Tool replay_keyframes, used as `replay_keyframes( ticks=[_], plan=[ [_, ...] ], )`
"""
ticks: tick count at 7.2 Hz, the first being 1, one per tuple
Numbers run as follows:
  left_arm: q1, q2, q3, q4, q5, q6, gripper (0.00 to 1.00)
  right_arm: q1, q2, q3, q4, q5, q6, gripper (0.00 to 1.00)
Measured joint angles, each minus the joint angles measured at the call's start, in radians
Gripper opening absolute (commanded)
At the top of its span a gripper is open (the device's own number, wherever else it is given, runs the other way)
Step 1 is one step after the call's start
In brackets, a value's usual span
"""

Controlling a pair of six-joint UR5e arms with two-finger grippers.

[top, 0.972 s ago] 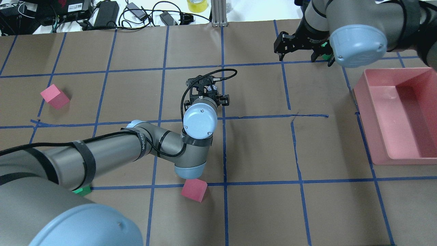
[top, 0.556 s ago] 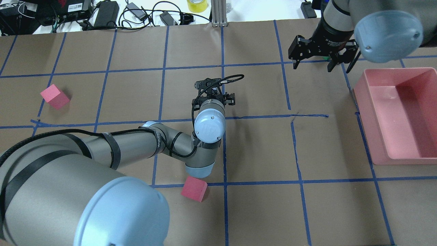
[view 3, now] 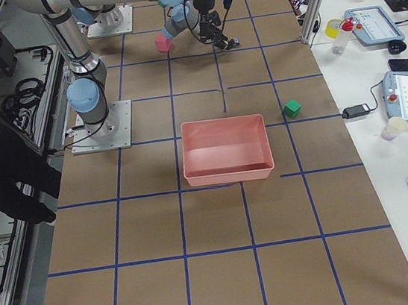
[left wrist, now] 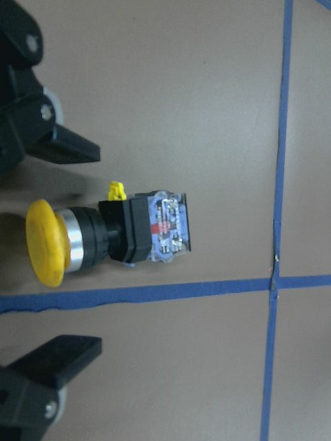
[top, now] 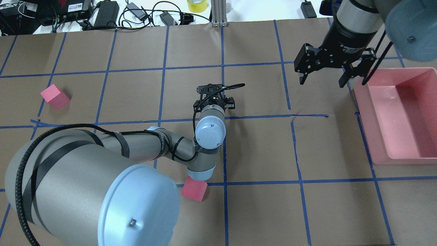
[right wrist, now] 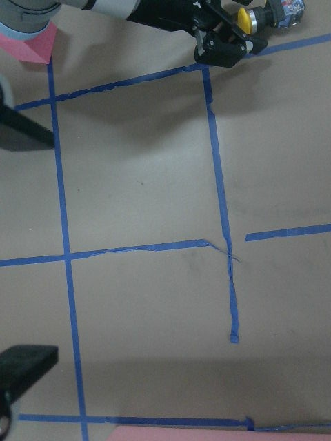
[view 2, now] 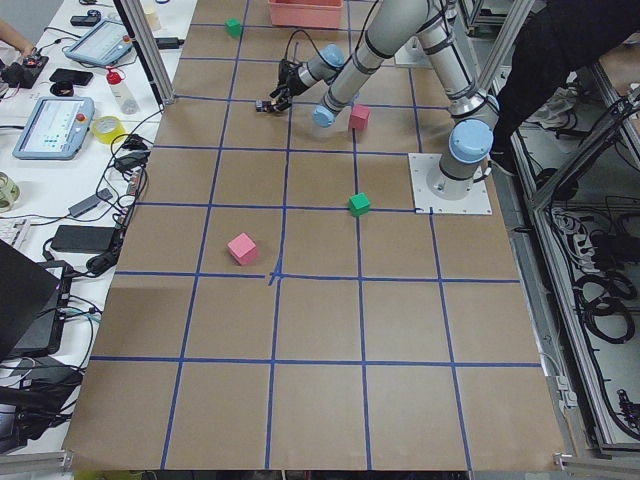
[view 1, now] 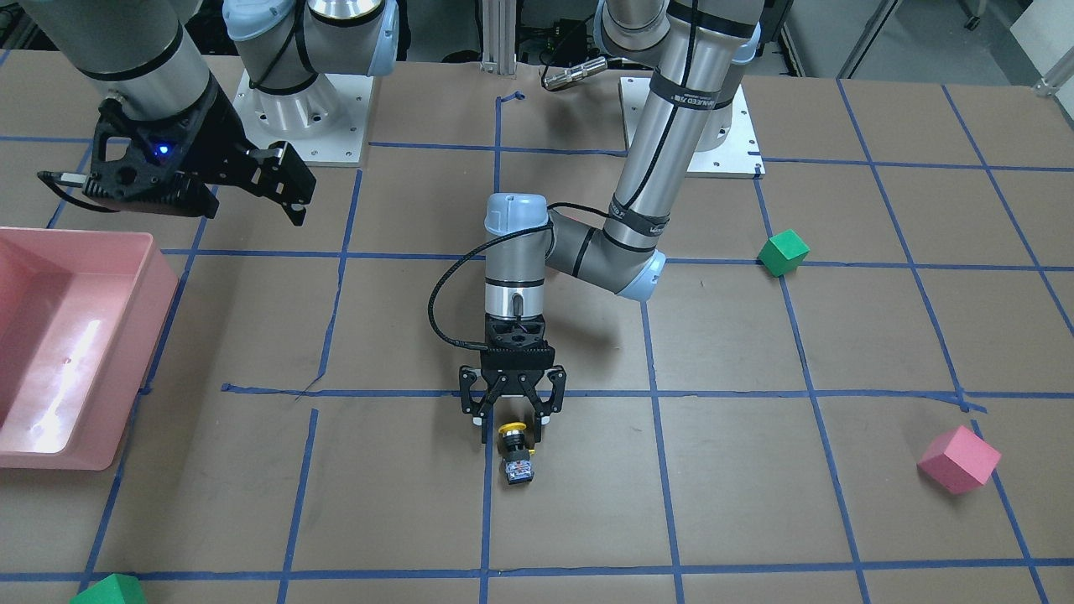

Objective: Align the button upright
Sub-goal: 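Grasp the button's yellow cap with the left gripper and lift it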

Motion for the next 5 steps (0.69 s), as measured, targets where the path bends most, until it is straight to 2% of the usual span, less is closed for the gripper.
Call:
replay_keyframes(
  ticks=[1, 2, 4, 5],
  plan=[
    [0.000, 0.000, -0.003, 0.001, 0.000, 0.002, 0.16, 0.003, -0.012, 0.000, 0.034, -0.023, 0.001, 1.00],
    [0.000, 0.000, -0.007, 0.001, 0.000, 0.003, 0.10, 0.004, -0.027, -0.001, 0.065, -0.061, -0.005, 1.00],
    [0.000, 0.018, -0.004, -0.012, -0.005, 0.015, 0.01, 0.004, -0.039, 0.001, 0.083, -0.086, -0.019, 1.00],
    [0.000, 0.045, 0.012, -0.049, -0.008, 0.027, 0.00, 0.005, -0.041, 0.004, 0.084, -0.088, -0.034, 1.00]
  ],
)
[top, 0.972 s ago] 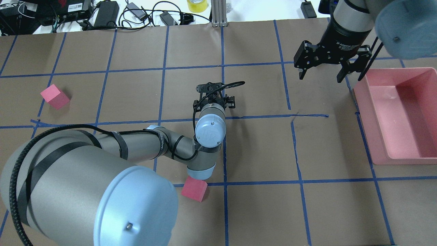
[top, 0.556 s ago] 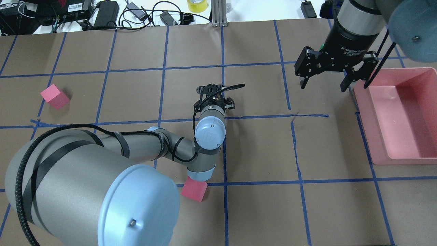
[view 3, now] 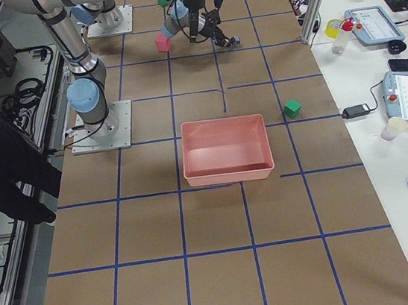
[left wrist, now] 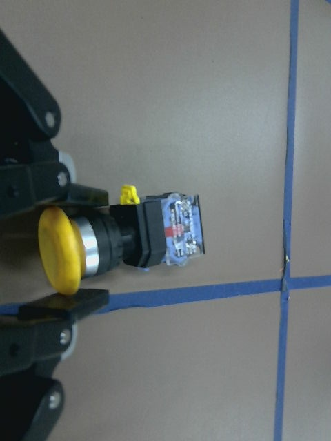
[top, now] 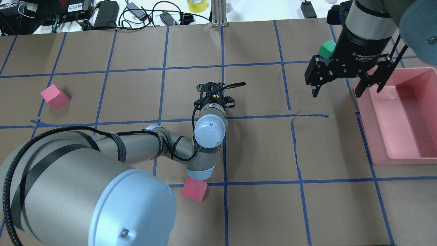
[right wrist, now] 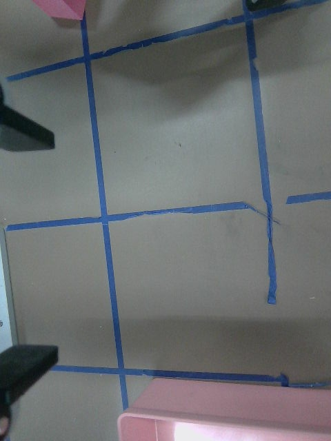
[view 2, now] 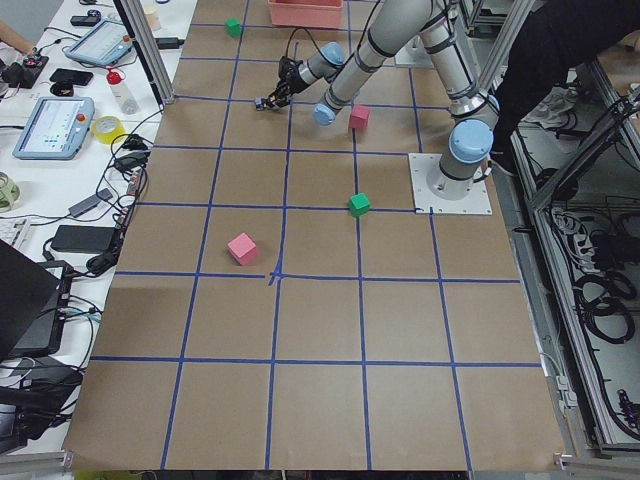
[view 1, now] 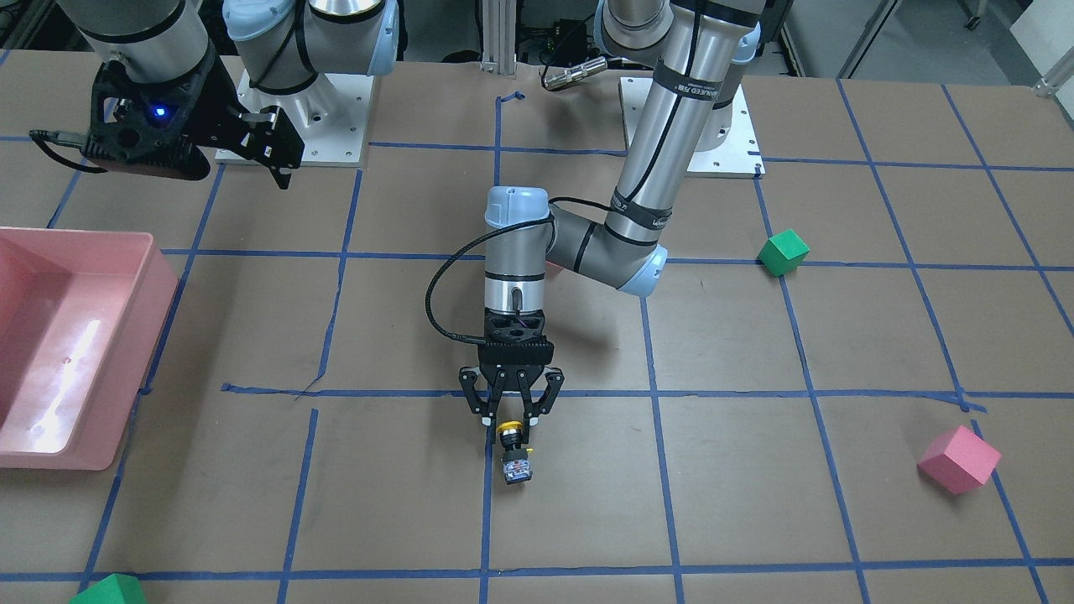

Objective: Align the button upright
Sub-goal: 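Grasp the button's yellow cap with the left gripper and lift it, then rotate the button cap-up and set it upright on the table, then release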

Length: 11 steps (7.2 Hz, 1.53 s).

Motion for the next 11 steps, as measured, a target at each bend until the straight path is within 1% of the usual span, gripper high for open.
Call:
replay_keyframes(
  ticks=[1, 2, 3, 4, 5, 6, 7, 8, 9, 11],
  plan=[
    [-0.001, 0.040, 0.033, -0.096, -0.001, -0.001, 0.00, 0.000, 0.000, 0.000, 0.000, -0.001, -0.013, 1.00],
    [-0.001, 0.093, 0.080, -0.265, -0.004, -0.022, 0.00, 0.000, 0.001, 0.000, -0.001, -0.002, -0.021, 1.00],
    [0.000, 0.147, 0.137, -0.466, -0.015, -0.059, 0.00, 0.000, 0.002, -0.001, -0.003, -0.002, -0.024, 1.00],
    [0.006, 0.196, 0.199, -0.680, -0.048, -0.116, 0.00, 0.001, 0.006, -0.001, -0.004, -0.002, -0.026, 1.00],
    [0.020, 0.232, 0.258, -0.889, -0.110, -0.178, 0.00, 0.001, 0.008, -0.001, -0.004, -0.002, -0.027, 1.00],
    [0.038, 0.252, 0.311, -1.093, -0.203, -0.230, 0.00, 0.001, 0.009, -0.001, -0.005, -0.001, -0.028, 1.00],
    [0.054, 0.254, 0.347, -1.243, -0.317, -0.296, 0.00, 0.002, 0.009, -0.001, -0.005, -0.001, -0.028, 1.00],
    [0.076, 0.247, 0.364, -1.322, -0.427, -0.374, 0.00, 0.002, 0.009, 0.000, -0.004, 0.000, -0.028, 1.00],
    [0.106, 0.235, 0.367, -1.357, -0.508, -0.421, 0.00, 0.002, 0.009, 0.001, -0.004, 0.000, -0.028, 1.00],
    [0.171, 0.199, 0.362, -1.379, -0.637, -0.484, 0.00, 0.002, 0.008, 0.003, -0.003, 0.000, -0.028, 1.00]
  ],
)
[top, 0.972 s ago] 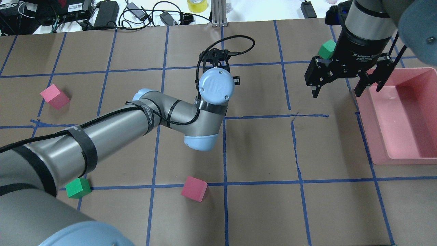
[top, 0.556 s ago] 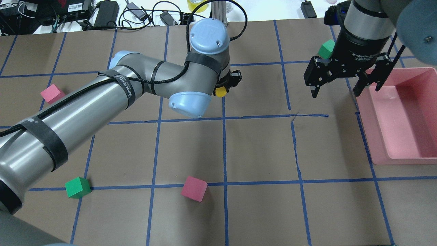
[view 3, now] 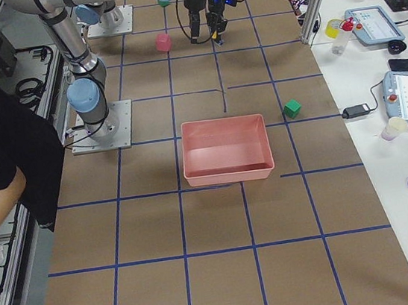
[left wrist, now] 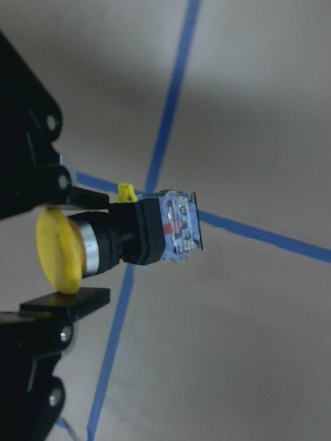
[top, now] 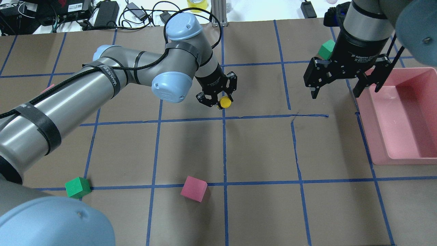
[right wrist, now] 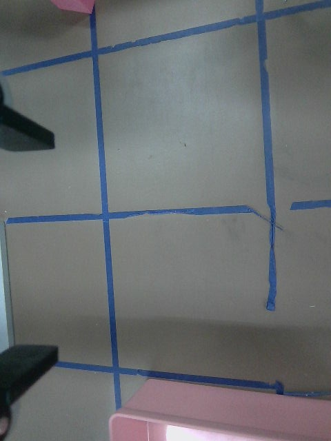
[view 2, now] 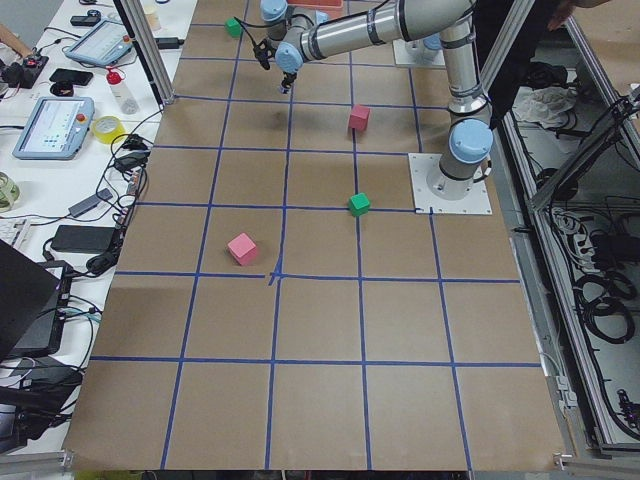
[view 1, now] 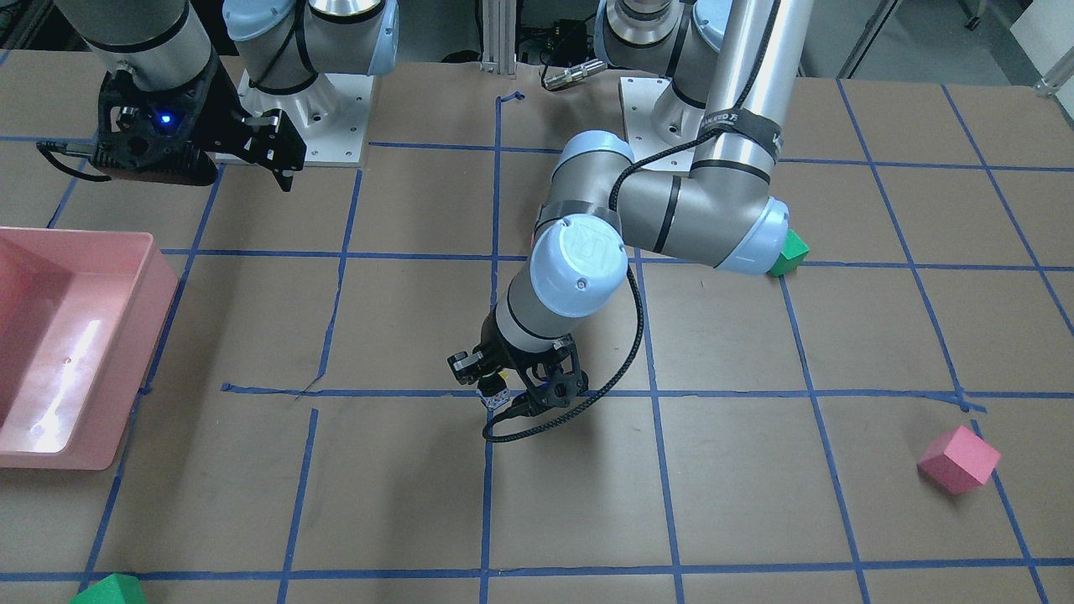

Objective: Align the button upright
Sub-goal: 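Rotate the button cap-up and set it upright on the table, then release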

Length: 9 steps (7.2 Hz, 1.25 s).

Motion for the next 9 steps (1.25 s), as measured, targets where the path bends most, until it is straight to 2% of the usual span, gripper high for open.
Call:
replay_keyframes(
  ticks=[2, 5, 6, 7, 9],
  plan=[
    [0.030, -0.031, -0.014, -0.006, -0.082, -0.060, 0.00, 0.000, -0.001, 0.003, 0.001, -0.001, 0.000, 1.00],
    [0.036, -0.050, -0.031, -0.006, -0.101, -0.057, 0.04, 0.000, -0.001, 0.005, 0.002, 0.000, 0.000, 1.00],
    [0.037, -0.051, -0.029, -0.007, -0.106, -0.059, 0.92, 0.000, -0.001, 0.006, 0.003, 0.000, 0.000, 1.00],
    [0.036, -0.051, -0.029, -0.007, -0.109, -0.059, 1.00, 0.000, -0.002, 0.007, 0.003, 0.000, 0.000, 1.00],
    [0.036, -0.047, -0.024, -0.006, -0.112, -0.063, 1.00, 0.000, -0.002, 0.008, 0.003, 0.000, -0.001, 1.00]
  ],
)
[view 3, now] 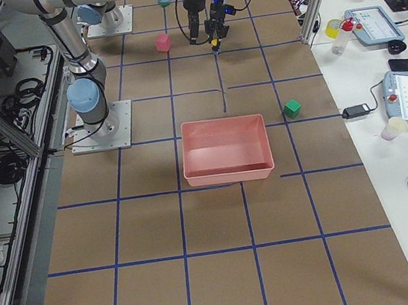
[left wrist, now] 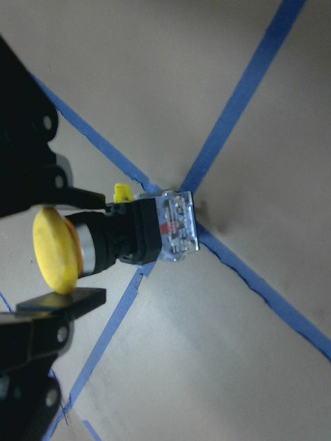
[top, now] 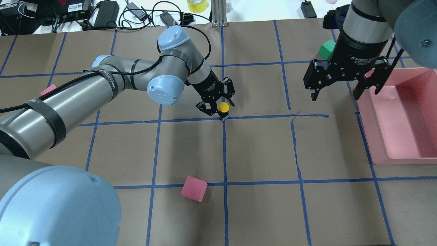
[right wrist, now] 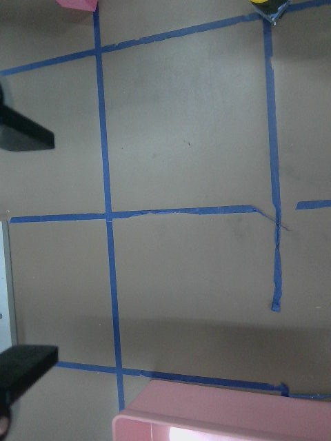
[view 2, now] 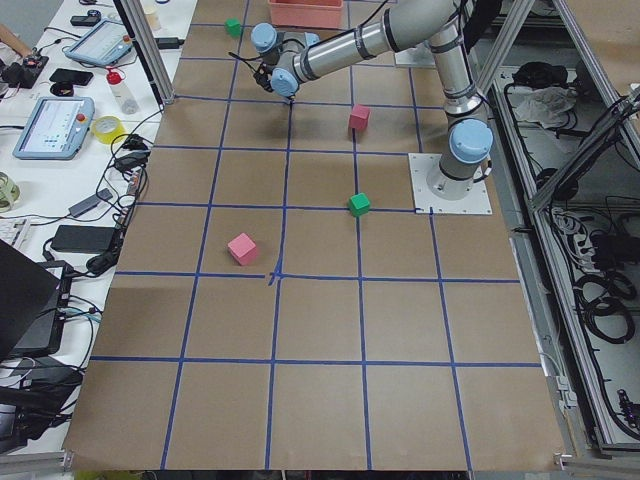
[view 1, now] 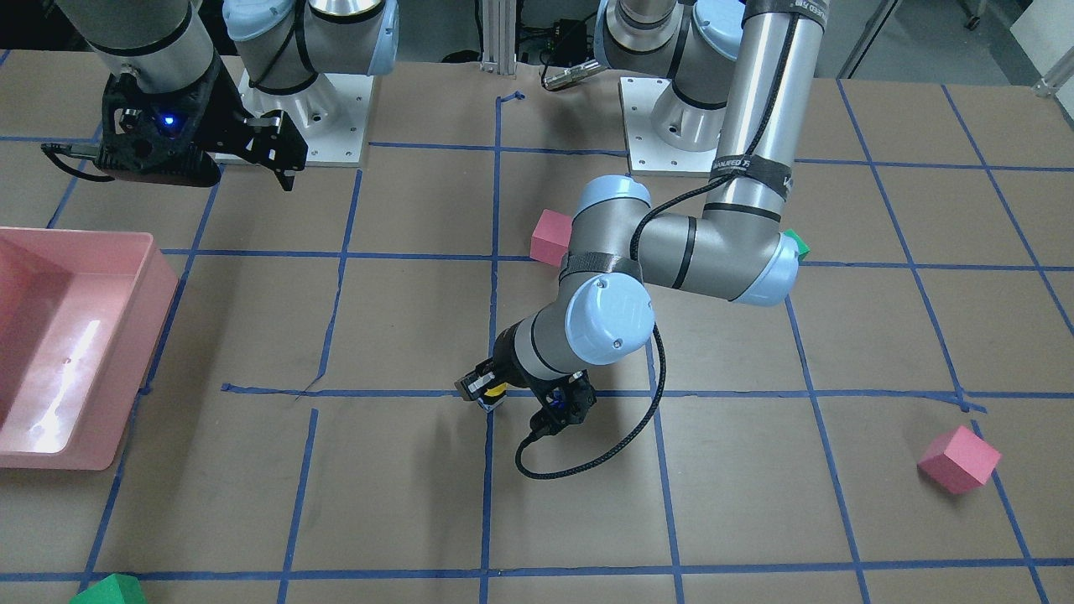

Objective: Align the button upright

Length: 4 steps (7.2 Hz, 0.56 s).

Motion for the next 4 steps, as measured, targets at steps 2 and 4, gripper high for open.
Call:
replay_keyframes(
  ticks=[2, 4],
  plan=[
    [0.010, 0.026, 0.016, 0.006, 0.007, 0.025, 1.00, 0.000, 0.000, 0.000, 0.001, 0.000, 0.000, 1.00],
    [0.050, 0.109, 0.057, -0.034, 0.013, 0.085, 1.00, 0.000, 0.001, 0.001, 0.001, -0.001, 0.000, 1.00]
  ],
)
